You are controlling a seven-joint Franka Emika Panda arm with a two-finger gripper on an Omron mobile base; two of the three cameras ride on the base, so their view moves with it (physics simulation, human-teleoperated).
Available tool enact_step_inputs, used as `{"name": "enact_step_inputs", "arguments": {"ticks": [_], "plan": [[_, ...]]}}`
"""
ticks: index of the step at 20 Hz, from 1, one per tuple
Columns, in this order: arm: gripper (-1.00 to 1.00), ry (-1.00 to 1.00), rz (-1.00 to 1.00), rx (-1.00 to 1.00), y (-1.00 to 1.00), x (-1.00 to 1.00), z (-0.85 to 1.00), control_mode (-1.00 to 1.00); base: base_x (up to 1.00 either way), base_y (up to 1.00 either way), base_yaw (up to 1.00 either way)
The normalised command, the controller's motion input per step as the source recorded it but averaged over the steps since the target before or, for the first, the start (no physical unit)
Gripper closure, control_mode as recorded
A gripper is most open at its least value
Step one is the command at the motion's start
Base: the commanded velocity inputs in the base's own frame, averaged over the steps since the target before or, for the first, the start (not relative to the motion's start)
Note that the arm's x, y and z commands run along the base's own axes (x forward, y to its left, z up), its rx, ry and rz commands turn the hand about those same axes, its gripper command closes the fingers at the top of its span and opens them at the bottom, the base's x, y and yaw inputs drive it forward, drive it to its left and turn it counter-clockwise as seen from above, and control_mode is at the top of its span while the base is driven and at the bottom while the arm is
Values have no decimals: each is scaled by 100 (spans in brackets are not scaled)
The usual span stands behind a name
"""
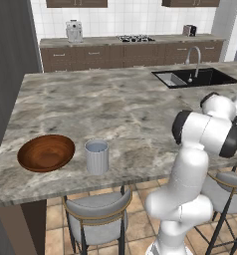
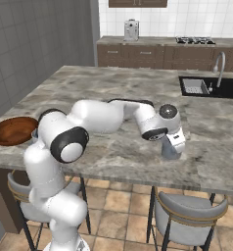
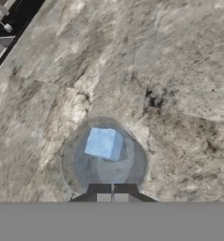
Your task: There are four ice cubes in the ice bowl. Place two ice cubes in each glass of water.
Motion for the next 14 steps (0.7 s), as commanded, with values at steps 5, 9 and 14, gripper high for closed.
{"name": "enact_step_inputs", "arguments": {"ticks": [5, 9, 14], "plan": [[100, 1, 23, -29, 97, -78, 41, -100, 0, 0, 0], [100, -13, 26, -18, 100, -27, 33, -100, 0, 0, 0], [100, -4, 26, -11, 100, -5, 37, -100, 0, 0, 0]]}}
